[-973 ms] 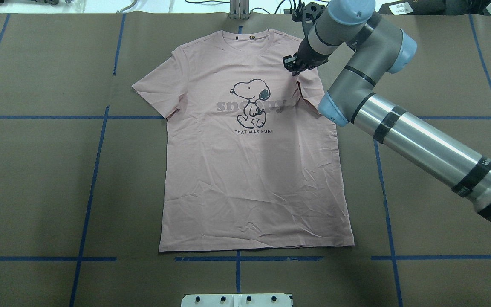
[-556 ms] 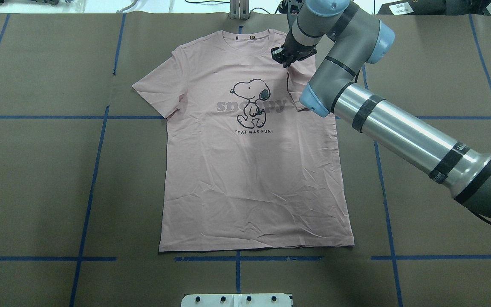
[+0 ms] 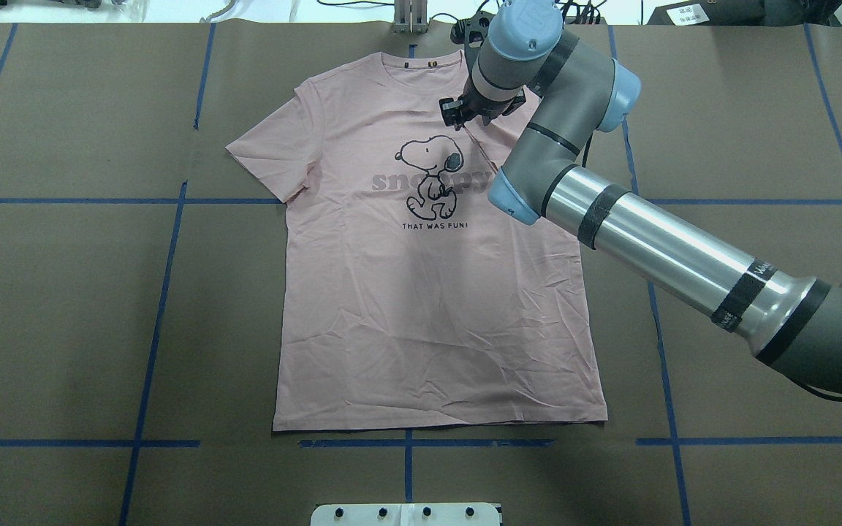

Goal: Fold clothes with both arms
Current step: 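Fold the held sleeve inward over the shirt body with the right gripper, release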

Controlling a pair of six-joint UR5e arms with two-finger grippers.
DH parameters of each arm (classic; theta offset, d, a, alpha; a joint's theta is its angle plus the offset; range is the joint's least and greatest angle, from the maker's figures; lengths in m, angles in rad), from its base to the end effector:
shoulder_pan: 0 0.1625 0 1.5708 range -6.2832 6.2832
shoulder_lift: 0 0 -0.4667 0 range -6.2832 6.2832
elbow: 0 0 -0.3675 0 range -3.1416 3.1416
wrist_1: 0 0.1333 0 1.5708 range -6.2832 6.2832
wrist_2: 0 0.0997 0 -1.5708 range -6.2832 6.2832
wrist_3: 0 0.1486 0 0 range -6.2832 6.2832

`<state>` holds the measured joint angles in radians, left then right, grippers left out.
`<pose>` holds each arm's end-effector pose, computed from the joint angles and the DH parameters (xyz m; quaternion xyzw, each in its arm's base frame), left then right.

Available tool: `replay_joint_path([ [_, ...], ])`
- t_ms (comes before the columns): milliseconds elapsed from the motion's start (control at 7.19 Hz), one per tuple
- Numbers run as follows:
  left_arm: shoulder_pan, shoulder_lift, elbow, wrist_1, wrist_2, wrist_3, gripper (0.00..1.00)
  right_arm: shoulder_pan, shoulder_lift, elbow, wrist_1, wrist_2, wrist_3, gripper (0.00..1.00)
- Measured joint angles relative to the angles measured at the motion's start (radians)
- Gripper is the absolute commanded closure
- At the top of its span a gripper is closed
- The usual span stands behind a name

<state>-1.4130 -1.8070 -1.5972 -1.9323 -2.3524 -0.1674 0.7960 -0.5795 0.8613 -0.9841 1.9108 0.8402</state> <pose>0.0671 -0.6036 0.5482 0.2214 0.4037 0.1127 0.8805 -0.5802 -0.7123 0.3303 0.1758 -0.4057 -0.0419 0.8960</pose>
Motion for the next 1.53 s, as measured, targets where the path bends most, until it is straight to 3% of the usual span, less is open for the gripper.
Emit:
replay_joint_path([
  [278,0.050,-0.051,0.000,-0.010,0.011,-0.199,0.00,0.004,-0.007,0.065,-0.062,0.031,0.063,0.00],
  [417,0.116,-0.083,0.000,-0.033,0.045,-0.356,0.00,0.012,-0.023,0.159,-0.193,0.063,0.081,0.00],
  [556,0.203,-0.113,0.002,-0.065,0.114,-0.524,0.00,0.035,-0.062,0.285,-0.353,0.109,0.085,0.00],
  [834,0.390,-0.180,0.030,-0.120,0.325,-0.814,0.00,0.115,-0.219,0.517,-0.511,0.249,0.067,0.00],
  [1112,0.528,-0.270,0.185,-0.229,0.534,-0.970,0.00,0.190,-0.363,0.652,-0.540,0.347,-0.003,0.00],
  [1390,0.584,-0.325,0.354,-0.349,0.609,-1.014,0.02,0.211,-0.399,0.688,-0.545,0.370,-0.024,0.00],
  [1529,0.599,-0.334,0.381,-0.364,0.619,-1.017,0.03,0.212,-0.403,0.695,-0.545,0.371,-0.025,0.00],
])
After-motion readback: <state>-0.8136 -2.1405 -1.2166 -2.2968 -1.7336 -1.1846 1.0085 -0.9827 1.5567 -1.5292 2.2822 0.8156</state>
